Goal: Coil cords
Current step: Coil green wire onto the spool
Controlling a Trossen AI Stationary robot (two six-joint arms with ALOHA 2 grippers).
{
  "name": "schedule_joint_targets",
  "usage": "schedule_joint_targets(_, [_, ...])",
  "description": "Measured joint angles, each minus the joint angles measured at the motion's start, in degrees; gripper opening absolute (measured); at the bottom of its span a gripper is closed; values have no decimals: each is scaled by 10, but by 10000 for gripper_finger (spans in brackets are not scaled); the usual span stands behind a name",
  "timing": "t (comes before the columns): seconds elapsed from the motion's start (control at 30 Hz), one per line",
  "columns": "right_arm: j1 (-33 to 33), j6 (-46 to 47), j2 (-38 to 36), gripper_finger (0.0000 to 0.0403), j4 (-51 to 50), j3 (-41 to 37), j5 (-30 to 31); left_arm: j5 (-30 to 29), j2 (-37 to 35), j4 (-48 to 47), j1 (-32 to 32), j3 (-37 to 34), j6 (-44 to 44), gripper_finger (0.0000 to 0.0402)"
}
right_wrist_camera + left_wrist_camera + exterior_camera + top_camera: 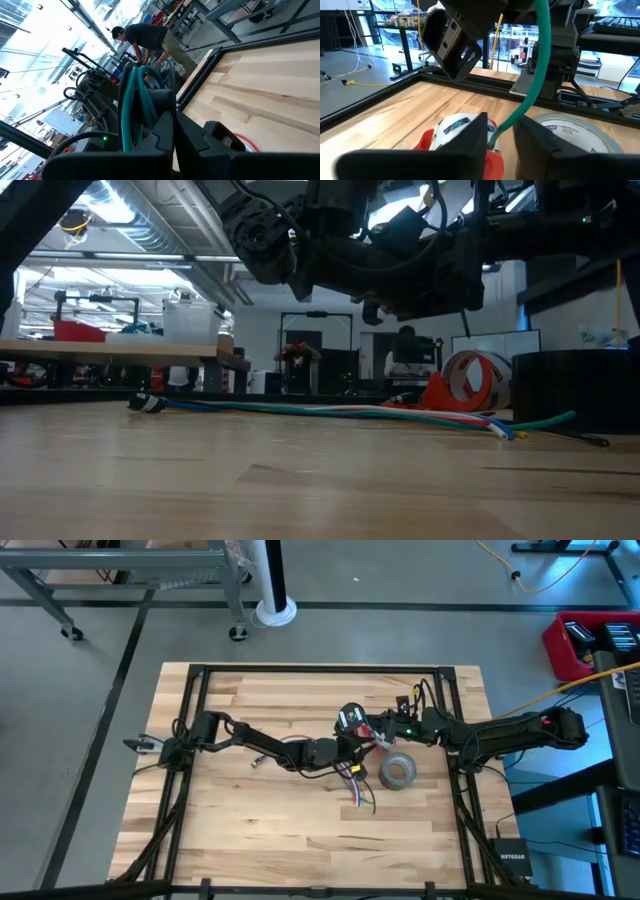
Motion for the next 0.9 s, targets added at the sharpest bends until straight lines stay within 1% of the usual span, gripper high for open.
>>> schedule_joint_targets(0.13, [0,0,0,5,0,0,0,0,0,1,0,0,0,18])
schedule_joint_targets(0.17, [0,0,0,5,0,0,0,0,0,1,0,0,-1,11])
schedule_joint_targets(0.23, [0,0,0,5,0,0,0,-2,0,0,0,0,-14,10])
schedule_joint_targets(0.3, [0,0,0,5,0,0,0,-19,0,-7,-3,0,-28,10])
schedule_joint_targets(0.47, [0,0,0,5,-1,0,-1,-79,0,-51,-14,0,-78,4])
schedule_joint_targets(0.53, [0,0,0,5,-1,0,-11,-113,-1,-79,-25,0,-99,3])
schedule_joint_targets(0.6, [0,0,0,5,-2,0,-22,-168,-8,-127,-37,-1,-116,3])
schedule_joint_targets(0.7, [0,0,0,5,-5,0,-36,-250,-37,-232,-54,-2,-151,2])
schedule_joint_targets(0.83, [0,0,0,5,-8,0,-37,-307,-93,-413,-71,-1,-221,1])
schedule_joint_targets(0.9, [0,-2,0,5,-11,0,-37,-316,-117,-497,-77,-1,-259,1])
